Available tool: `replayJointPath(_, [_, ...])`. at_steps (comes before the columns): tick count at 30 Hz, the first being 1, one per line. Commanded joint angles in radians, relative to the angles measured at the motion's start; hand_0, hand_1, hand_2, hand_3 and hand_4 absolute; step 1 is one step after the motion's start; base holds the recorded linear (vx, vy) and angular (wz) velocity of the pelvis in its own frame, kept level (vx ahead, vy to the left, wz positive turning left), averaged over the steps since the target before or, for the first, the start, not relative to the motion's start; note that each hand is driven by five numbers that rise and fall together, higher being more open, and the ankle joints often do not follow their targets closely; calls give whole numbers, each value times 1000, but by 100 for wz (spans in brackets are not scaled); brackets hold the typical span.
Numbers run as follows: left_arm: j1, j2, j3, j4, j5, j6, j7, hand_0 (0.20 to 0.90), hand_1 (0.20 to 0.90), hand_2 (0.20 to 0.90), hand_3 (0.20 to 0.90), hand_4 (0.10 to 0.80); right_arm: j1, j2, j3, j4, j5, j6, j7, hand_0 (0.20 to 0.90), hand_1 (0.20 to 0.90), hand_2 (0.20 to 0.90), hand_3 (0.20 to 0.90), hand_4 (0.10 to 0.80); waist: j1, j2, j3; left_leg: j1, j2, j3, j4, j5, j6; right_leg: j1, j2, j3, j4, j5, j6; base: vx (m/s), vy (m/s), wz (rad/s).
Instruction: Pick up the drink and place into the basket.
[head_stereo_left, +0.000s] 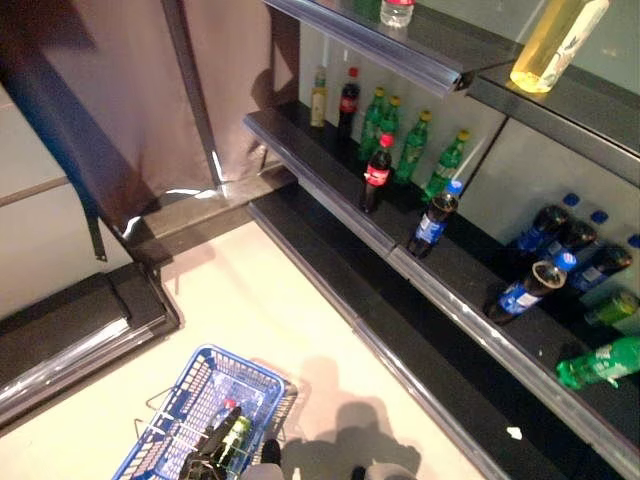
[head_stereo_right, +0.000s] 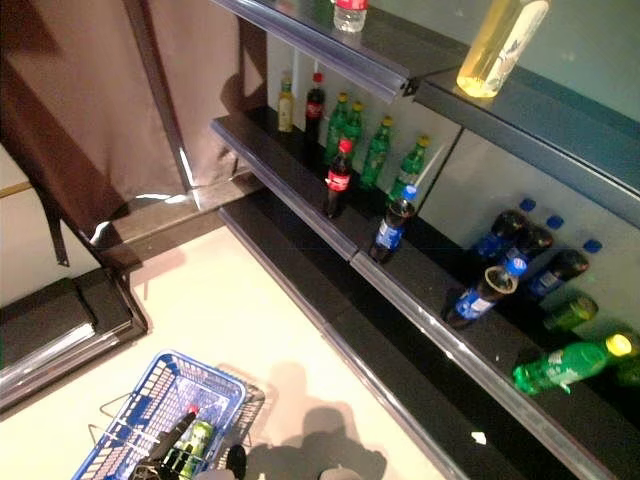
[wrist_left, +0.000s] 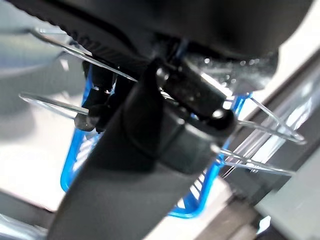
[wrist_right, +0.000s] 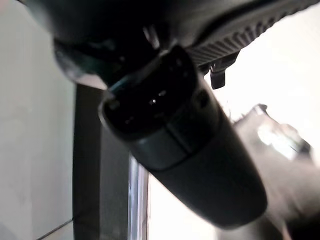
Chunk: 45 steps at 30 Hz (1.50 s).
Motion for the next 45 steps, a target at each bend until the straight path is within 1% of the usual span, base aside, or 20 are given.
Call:
replayJointPath(1, [8, 5, 9, -141, 64, -38, -105, 300, 300, 300, 200, 100, -42, -55, 33, -93, -8, -17, -5, 900, 900, 900, 900, 800, 30, 50, -42, 6, 55, 91, 34, -52, -43, -48, -9, -107, -45, 180, 81, -48, 184, -68])
replayJointPath(6, [3, 4, 22, -86, 118, -39, -121, 300, 300, 300, 200, 100, -65, -43, 60, -29, -27, -37, 5, 900, 900, 900, 900, 800, 55, 46, -77, 41, 8, 166, -23, -53, -30, -34, -13, -212, -99, 241, 83, -26, 66, -59])
replayJointPath(9, [-3, -1, 13, -59, 119, -41, -120, 300, 300, 300, 200, 100, -71, -42, 62, -4, -32, -57, 18, 900, 900, 900, 900, 800, 55, 48, -93, 50, -4, 181, -36, -58, -25, -32, -17, -223, -114, 254, 81, -40, -20, -52])
replayJointPath(10, [-6, -3, 13, -41, 114, -40, -120, 300, 300, 300, 200, 100, -76, -41, 68, 0, -44, -61, 21, 900, 900, 900, 900, 800, 43, 50, -100, 55, -6, 186, -36, -60, -20, -31, -2, -202, -115, 241, 77, -47, -65, -41])
replayJointPath(14, [-8, -7, 13, -24, 116, -43, -113, 300, 300, 300, 200, 100, -82, -45, 92, -13, -80, -52, 20, 900, 900, 900, 900, 800, 36, 48, -114, 62, 4, 195, -35, -55, -24, -4, 22, -193, -146, 210, 62, -40, -105, -16])
replayJointPath(16, [-7, -13, 13, -14, 89, -47, -104, 300, 300, 300, 200, 100, -85, -49, 114, -27, -103, -44, 12, 900, 900, 900, 900, 800, 31, 45, -124, 67, 19, 201, -33, -49, -31, 23, 50, -181, -181, 185, 40, -20, -159, -13])
replayJointPath(21, [-5, -29, 28, -20, 56, -50, -89, 300, 300, 300, 200, 100, -91, -65, 151, -61, -172, -18, 18, 900, 900, 900, 900, 800, 30, 21, -128, 55, 42, 203, 45, -67, -50, 48, 78, -166, -222, 180, 12, -4, -169, -14])
replayJointPath(23, [-5, -41, 39, -30, 55, -56, -86, 300, 300, 300, 200, 100, -96, -74, 165, -86, -197, -4, 18, 900, 900, 900, 900, 800, 38, 9, -121, 29, 54, 197, 118, -70, -62, 57, 80, -166, -236, 183, 0, -6, -176, -13])
replayJointPath(24, [0, -54, 50, -67, 42, -45, -69, 300, 300, 300, 200, 100, -104, -108, 210, -177, -205, 62, 2, 900, 900, 900, 900, 800, 72, -12, -80, -119, 84, 98, 383, 29, -99, 81, 98, -152, -246, 181, -37, -4, -187, -34])
replayJointPath(25, [2, -55, 47, -76, 28, -38, -70, 300, 300, 300, 200, 100, -107, -123, 225, -202, -212, 74, -8, 900, 900, 900, 900, 800, 87, -10, -63, -162, 73, 45, 400, 56, -102, 85, 107, -134, -243, 178, -44, 25, -118, -44])
replayJointPath(26, [7, -58, 41, -79, 24, -37, -79, 300, 300, 300, 200, 100, -110, -135, 235, -215, -212, 75, -18, 900, 900, 900, 900, 800, 99, -6, -51, -176, 56, 3, 359, 55, -95, 88, 109, -116, -238, 174, -41, 97, 106, -55])
replayJointPath(27, [15, -64, 36, -82, 30, -43, -88, 300, 300, 300, 200, 100, -114, -142, 238, -222, -207, 76, -19, 900, 900, 900, 900, 800, 109, 1, -46, -162, 59, -23, 241, 45, -87, 92, 110, -103, -238, 171, -31, 158, 168, -51])
replayJointPath(28, [22, -70, 28, -80, 43, -55, -96, 300, 300, 300, 200, 100, -117, -147, 235, -224, -205, 65, -11, 900, 900, 900, 900, 800, 110, 11, -50, -150, 88, -24, 103, 54, -88, 91, 113, -96, -240, 167, -23, 265, 246, -58])
replayJointPath(29, [30, -74, 18, -77, 65, -61, -92, 300, 300, 300, 200, 100, -106, -151, 229, -243, -221, 51, -3, 900, 900, 900, 900, 800, 115, 21, -44, -141, 117, -43, 26, 121, -105, 107, 119, -83, -232, 151, -22, 284, 249, -59])
replayJointPath(31, [40, -83, 23, -74, 91, -61, -72, 300, 300, 300, 200, 100, -91, -156, 231, -266, -243, 38, 3, 900, 900, 900, 900, 800, 126, 18, -43, -135, 87, -123, 31, 96, -97, 109, 108, -66, -226, 144, -12, 233, 222, -59])
replayJointPath(34, [41, -68, 15, -78, 156, -39, -59, 300, 300, 300, 200, 100, -63, -155, 235, -318, -260, 19, -27, 900, 900, 900, 900, 800, 113, 25, -51, -102, 89, -82, 20, 68, -100, 105, 83, -95, -182, 122, 0, 142, 192, -52])
replayJointPath(37, [50, -35, -21, -92, 216, -56, -80, 300, 300, 300, 200, 100, -25, -160, 227, -394, -258, -27, -28, 900, 900, 900, 900, 800, 102, 27, -52, -71, 64, -64, 25, 32, -84, 96, 39, -121, -150, 127, 29, 189, 187, 12])
replayJointPath(38, [64, -10, -23, -114, 202, -52, -81, 300, 300, 300, 200, 100, -3, -178, 239, -492, -277, -20, -25, 900, 900, 900, 900, 800, 97, 29, -52, -50, 55, -48, 21, 16, -74, 91, 15, -127, -147, 133, 44, 157, 129, 12])
replayJointPath(41, [67, 27, -19, -130, 175, -44, -92, 300, 300, 300, 200, 100, 6, -225, 274, -628, -311, -27, -29, 900, 900, 900, 900, 800, 93, 29, -54, -32, 54, -20, 14, -1, -65, 81, -13, -133, -168, 155, 64, 77, 43, -13])
replayJointPath(45, [65, 41, -47, -152, 168, -48, -85, 300, 300, 300, 200, 100, -24, -263, 292, -732, -298, -39, -37, 900, 900, 900, 900, 800, 96, 24, -53, -27, 59, -8, 4, -7, -64, 76, -18, -133, -196, 168, 69, 12, -35, -15])
